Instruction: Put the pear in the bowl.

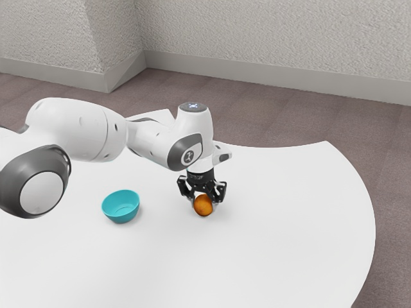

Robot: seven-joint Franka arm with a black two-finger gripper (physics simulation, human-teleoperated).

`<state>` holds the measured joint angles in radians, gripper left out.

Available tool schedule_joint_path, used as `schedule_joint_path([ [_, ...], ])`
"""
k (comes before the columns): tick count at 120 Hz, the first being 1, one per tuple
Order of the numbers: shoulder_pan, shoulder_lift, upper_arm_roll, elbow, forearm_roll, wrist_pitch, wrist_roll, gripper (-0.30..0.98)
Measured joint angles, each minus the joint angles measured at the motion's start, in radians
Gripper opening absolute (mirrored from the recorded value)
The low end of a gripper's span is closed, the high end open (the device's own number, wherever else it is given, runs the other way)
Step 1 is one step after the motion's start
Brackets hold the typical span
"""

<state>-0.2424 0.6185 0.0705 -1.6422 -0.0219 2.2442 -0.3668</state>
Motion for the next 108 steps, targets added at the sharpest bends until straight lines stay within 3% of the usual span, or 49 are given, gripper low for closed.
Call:
schedule_joint_path([
  [34,0.001,-0.032,0.0,-0.004,0.011,-0.001,-0.016,0.26],
  [48,0.011,-0.124,0.001,-0.088,0.018,-0.002,-0.026,0.22],
  [83,0.158,-0.417,0.004,-0.406,0.019,-0.002,-0.041,0.29],
  [108,0.264,-0.463,0.01,-0.465,0.043,0.0,-0.044,0.31],
])
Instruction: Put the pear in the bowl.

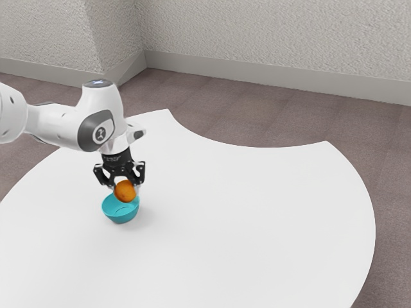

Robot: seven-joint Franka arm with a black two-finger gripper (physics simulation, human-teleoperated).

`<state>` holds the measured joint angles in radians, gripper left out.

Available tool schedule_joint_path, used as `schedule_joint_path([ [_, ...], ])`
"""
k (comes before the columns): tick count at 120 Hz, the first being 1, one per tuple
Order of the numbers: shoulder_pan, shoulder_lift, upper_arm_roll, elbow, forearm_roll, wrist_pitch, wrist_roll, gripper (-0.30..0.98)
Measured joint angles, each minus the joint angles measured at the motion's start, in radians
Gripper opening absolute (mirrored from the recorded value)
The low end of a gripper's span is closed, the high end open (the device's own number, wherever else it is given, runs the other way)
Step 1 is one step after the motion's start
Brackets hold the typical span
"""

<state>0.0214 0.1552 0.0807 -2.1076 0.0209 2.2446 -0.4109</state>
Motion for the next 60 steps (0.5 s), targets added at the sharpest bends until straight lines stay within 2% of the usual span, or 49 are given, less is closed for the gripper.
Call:
schedule_joint_path([
  [45,0.041,0.062,0.001,0.001,0.025,0.033,-0.002,0.29],
  [60,0.041,0.064,0.001,0.0,0.022,0.041,0.002,0.41],
])
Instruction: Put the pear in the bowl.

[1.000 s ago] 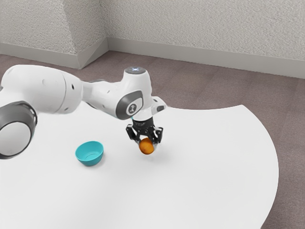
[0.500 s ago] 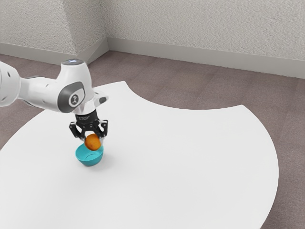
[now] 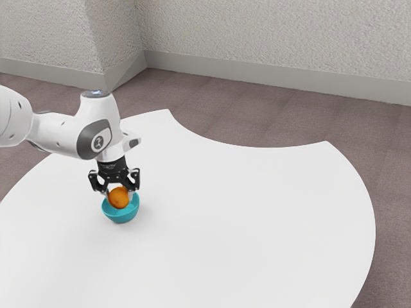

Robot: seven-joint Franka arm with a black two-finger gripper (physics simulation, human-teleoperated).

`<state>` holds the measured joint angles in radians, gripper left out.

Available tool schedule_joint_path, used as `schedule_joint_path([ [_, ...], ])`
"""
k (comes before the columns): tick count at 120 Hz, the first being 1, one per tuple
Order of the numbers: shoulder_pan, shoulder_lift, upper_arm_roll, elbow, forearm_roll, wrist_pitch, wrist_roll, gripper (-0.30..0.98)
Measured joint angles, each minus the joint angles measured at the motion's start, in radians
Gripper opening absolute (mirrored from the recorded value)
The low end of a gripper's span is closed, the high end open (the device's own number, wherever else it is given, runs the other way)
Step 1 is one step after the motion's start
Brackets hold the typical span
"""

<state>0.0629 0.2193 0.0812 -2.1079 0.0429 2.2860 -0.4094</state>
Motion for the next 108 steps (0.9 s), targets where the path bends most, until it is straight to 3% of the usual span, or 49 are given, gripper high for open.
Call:
schedule_joint_path([
  [24,-0.003,-0.008,-0.001,0.0,-0.005,0.005,0.009,0.56],
  [53,-0.058,-0.151,-0.011,0.013,-0.006,-0.055,0.017,0.63],
  [80,-0.088,-0.17,-0.036,0.266,-0.088,-0.285,0.118,0.65],
  [108,-0.114,-0.156,-0.037,0.534,-0.113,-0.524,0.248,0.66],
])
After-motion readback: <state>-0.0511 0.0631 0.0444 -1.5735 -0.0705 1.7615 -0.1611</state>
